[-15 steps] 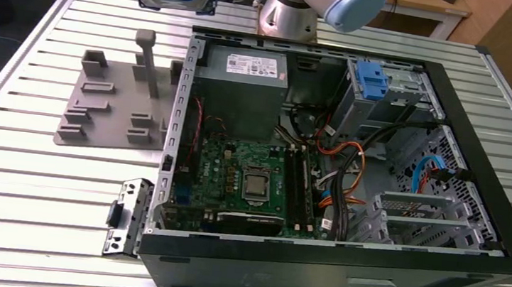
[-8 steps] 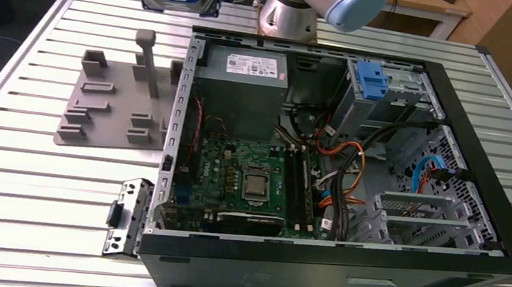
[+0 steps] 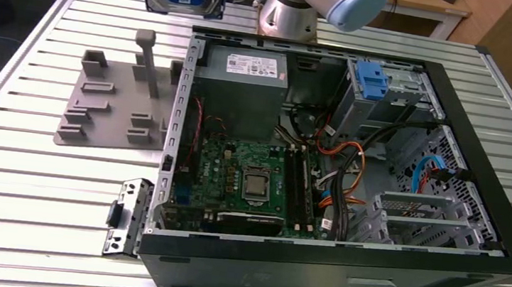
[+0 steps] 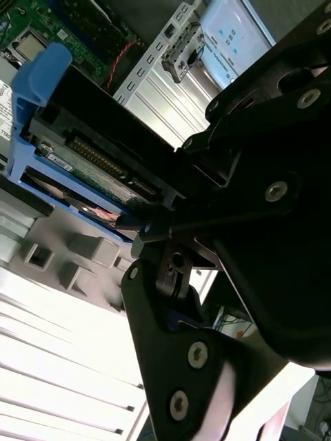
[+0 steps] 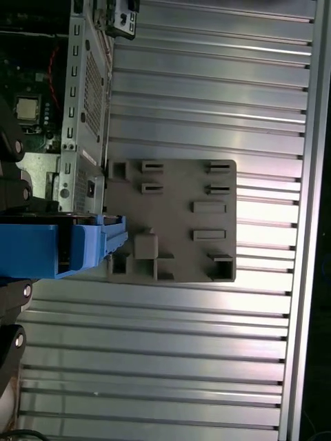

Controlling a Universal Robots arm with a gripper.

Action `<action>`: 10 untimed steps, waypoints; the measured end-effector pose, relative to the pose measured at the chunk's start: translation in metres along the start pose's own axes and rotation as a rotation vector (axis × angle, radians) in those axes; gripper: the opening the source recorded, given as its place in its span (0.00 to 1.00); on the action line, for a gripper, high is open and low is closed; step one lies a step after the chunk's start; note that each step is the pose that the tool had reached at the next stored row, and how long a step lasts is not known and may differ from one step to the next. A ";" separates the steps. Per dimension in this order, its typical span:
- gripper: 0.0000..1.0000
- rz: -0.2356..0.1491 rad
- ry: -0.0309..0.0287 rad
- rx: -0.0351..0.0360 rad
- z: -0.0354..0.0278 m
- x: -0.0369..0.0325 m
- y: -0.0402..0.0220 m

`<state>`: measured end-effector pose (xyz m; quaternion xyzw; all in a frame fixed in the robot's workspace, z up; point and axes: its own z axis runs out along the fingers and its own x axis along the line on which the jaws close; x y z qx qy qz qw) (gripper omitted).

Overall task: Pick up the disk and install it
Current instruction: 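Pick up the disk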

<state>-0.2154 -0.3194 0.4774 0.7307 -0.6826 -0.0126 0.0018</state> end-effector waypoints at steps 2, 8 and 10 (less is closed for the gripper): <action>0.36 0.000 0.0000 0.0000 0.0000 0.0011 -0.0016; 0.36 0.000 0.0000 0.0000 -0.0001 0.0045 -0.0069; 0.36 0.000 0.0001 -0.0001 -0.0002 0.0056 -0.0087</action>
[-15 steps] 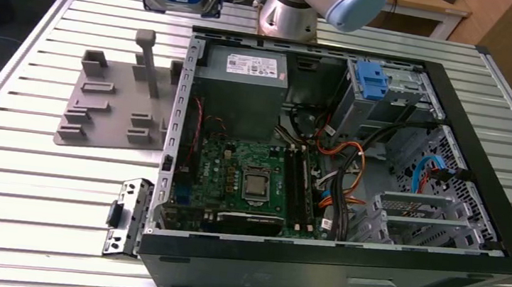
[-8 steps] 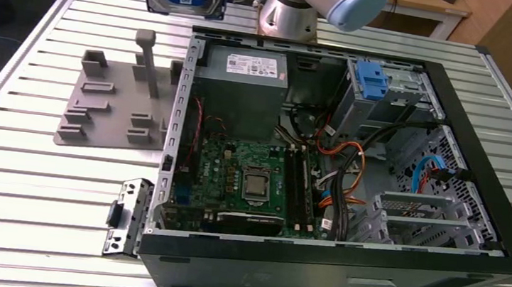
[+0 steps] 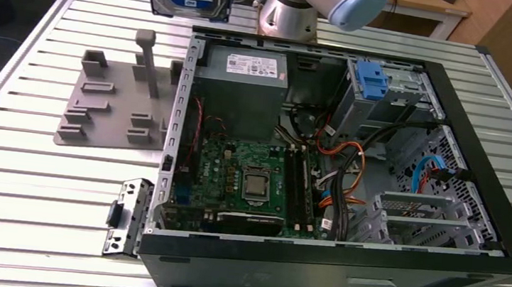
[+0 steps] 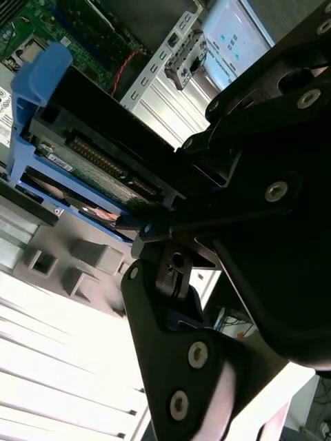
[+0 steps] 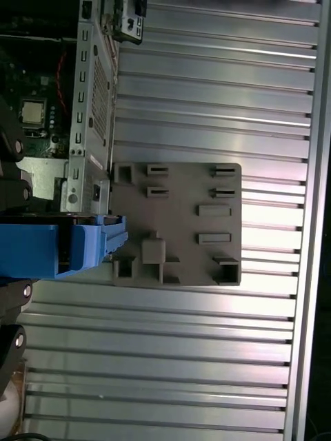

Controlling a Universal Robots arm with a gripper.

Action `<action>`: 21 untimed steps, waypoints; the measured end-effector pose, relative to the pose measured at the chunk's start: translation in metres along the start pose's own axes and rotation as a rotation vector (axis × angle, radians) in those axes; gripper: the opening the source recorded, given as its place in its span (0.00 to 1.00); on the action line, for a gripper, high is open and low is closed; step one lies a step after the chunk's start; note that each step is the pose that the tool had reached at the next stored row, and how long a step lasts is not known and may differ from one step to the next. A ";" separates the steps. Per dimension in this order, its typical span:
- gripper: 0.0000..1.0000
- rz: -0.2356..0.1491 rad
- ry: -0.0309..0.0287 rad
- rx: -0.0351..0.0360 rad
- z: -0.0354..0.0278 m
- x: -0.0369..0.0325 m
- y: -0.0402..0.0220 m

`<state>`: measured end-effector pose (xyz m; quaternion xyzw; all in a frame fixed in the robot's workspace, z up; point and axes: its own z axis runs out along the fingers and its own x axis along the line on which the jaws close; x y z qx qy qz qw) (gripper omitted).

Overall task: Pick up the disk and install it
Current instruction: 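Pick up the disk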

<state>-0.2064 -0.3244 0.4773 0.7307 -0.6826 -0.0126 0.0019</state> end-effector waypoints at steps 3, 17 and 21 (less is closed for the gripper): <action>0.36 0.000 0.0000 -0.0001 -0.0001 0.0018 -0.0025; 0.36 0.000 0.0000 0.0000 -0.0002 0.0098 -0.0154; 0.36 0.000 0.0000 -0.0001 -0.0003 0.0118 -0.0195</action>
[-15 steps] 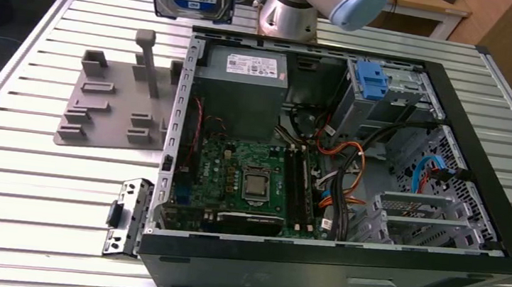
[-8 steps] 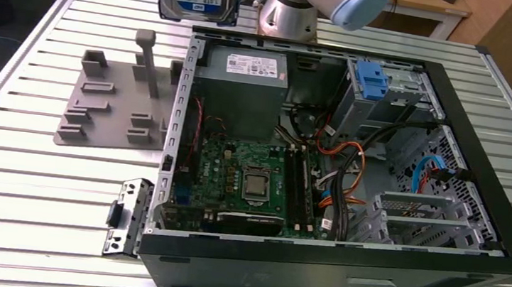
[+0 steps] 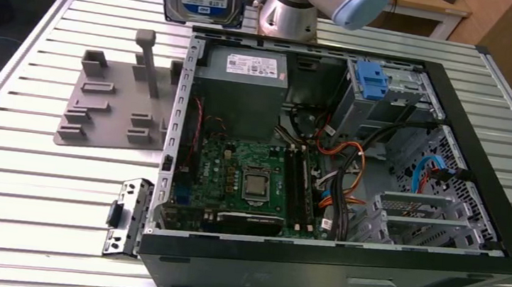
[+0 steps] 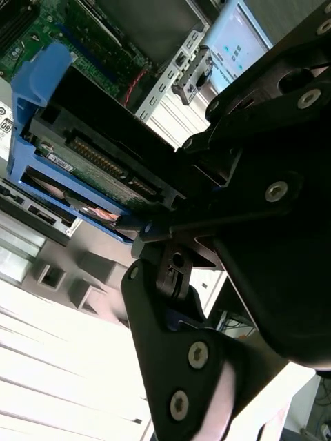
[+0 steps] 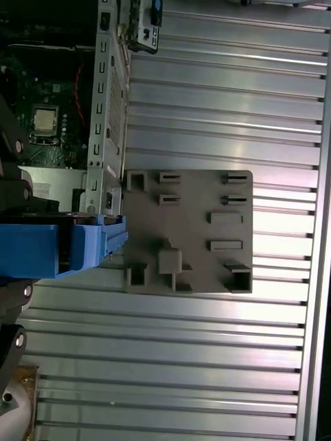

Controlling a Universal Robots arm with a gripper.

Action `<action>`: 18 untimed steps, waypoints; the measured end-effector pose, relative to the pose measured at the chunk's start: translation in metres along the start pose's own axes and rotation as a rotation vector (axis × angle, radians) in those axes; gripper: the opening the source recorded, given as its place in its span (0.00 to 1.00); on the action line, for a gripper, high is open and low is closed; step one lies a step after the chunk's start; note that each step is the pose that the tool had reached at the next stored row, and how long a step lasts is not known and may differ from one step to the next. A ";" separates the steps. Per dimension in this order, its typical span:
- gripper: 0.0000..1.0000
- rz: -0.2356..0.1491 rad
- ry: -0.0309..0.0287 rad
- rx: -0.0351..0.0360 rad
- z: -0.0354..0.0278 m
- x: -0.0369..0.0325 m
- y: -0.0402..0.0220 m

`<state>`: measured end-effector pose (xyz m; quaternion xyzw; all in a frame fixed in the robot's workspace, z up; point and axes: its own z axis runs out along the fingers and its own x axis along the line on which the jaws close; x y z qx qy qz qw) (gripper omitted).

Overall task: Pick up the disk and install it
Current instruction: 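Pick up the disk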

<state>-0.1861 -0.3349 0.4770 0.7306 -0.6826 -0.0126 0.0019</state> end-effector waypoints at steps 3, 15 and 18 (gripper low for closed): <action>0.36 0.000 -0.0001 -0.0002 0.0000 0.0012 -0.0044; 0.36 0.000 -0.0001 -0.0013 -0.0001 0.0090 -0.0262; 0.36 0.000 -0.0002 -0.0015 -0.0001 0.0107 -0.0317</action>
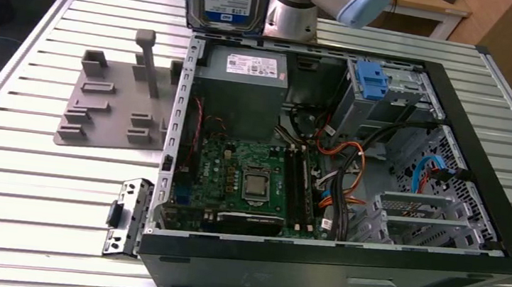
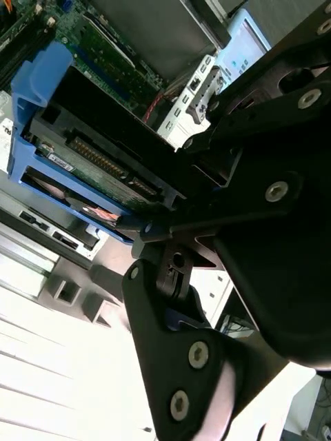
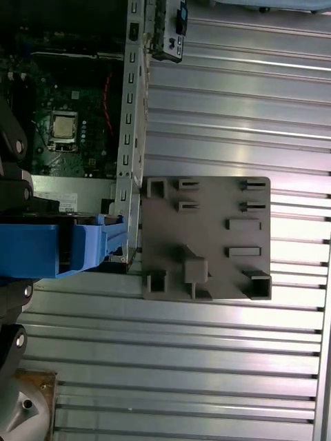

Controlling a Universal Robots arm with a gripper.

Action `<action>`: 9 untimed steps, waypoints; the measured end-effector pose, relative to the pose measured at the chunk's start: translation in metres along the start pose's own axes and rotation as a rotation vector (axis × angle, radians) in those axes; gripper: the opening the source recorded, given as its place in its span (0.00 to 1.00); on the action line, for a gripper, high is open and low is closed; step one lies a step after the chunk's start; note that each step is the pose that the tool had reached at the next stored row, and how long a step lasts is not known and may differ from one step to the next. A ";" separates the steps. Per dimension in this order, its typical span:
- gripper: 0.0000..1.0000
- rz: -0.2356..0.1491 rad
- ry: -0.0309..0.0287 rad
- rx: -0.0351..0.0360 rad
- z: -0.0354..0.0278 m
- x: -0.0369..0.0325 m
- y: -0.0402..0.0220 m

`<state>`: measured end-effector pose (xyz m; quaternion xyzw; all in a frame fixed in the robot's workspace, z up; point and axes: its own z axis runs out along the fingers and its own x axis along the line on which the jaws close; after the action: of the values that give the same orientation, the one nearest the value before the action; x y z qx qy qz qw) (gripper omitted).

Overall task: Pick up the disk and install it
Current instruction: 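Pick up the disk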

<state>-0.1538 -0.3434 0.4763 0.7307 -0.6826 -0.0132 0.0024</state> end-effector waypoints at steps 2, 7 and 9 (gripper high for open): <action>0.36 0.000 0.0001 -0.0002 0.0000 0.0011 -0.0035; 0.36 0.000 -0.0001 -0.0008 0.0000 0.0045 -0.0136; 0.36 0.000 -0.0001 -0.0011 -0.0001 0.0058 -0.0179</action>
<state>-0.1355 -0.3480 0.4759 0.7306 -0.6826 -0.0136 0.0028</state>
